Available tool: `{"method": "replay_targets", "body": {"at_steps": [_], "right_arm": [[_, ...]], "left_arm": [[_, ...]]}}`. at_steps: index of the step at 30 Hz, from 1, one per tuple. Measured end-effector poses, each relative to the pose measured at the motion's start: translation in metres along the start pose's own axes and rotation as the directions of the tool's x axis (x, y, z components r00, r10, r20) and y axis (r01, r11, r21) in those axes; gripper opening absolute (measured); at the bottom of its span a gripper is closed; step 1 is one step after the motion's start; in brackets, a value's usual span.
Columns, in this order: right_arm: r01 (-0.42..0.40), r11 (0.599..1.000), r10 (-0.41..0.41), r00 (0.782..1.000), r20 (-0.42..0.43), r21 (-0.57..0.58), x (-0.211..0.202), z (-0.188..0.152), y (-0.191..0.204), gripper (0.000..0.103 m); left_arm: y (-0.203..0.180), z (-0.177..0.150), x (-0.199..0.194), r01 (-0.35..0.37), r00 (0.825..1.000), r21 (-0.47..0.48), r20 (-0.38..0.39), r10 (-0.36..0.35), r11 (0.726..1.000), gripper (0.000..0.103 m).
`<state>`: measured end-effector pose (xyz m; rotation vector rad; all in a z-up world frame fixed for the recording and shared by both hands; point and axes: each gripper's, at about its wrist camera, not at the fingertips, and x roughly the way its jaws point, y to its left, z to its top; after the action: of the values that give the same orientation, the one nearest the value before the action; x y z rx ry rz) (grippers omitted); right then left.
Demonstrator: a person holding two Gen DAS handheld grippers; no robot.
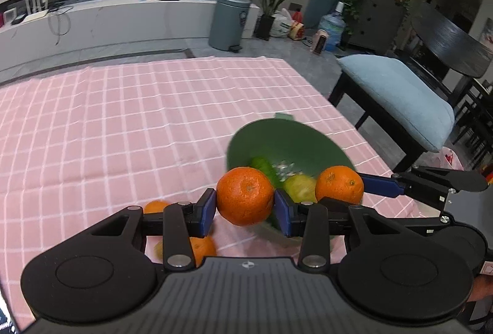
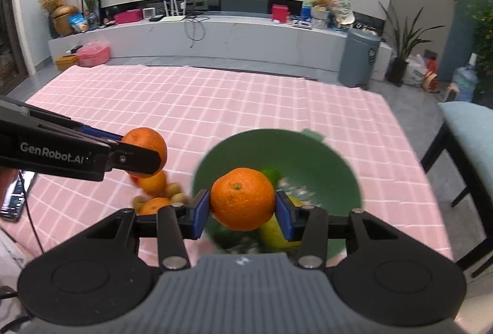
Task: Organize fruits
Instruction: 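Carry both oranges into the colander and release them with both grippers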
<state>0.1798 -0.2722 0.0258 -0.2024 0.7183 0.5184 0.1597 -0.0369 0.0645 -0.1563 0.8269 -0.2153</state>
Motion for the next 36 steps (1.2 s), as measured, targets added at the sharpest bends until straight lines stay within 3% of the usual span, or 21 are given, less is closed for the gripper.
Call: {"method": "replay_targets", "body": {"at_steps": [7,18,26,36], "right_arm": [[0.042,0.998,-0.044,0.999,-0.033,-0.047,0.010,0.006,-0.028,0.043],[0.082,0.991,-0.096,0.986,-0.134,-0.105,0.057,0.014,-0.056,0.043],[0.112,0.985,-0.136,0.973,-0.188,-0.133,0.081,0.013,-0.068,0.043],[0.097,0.982,-0.131,0.968,-0.215,-0.162,0.102,0.012,-0.070,0.043]], "left_arm": [[-0.026,0.016,0.037,0.026,0.999,0.055,-0.035,-0.024,0.998,0.046],[-0.044,0.034,0.097,0.034,0.993,0.119,-0.116,-0.020,0.992,0.046],[-0.049,0.040,0.127,0.041,0.987,0.153,-0.157,-0.017,0.987,0.046],[-0.048,0.036,0.148,0.054,0.981,0.152,-0.194,-0.023,0.987,0.047]]}}
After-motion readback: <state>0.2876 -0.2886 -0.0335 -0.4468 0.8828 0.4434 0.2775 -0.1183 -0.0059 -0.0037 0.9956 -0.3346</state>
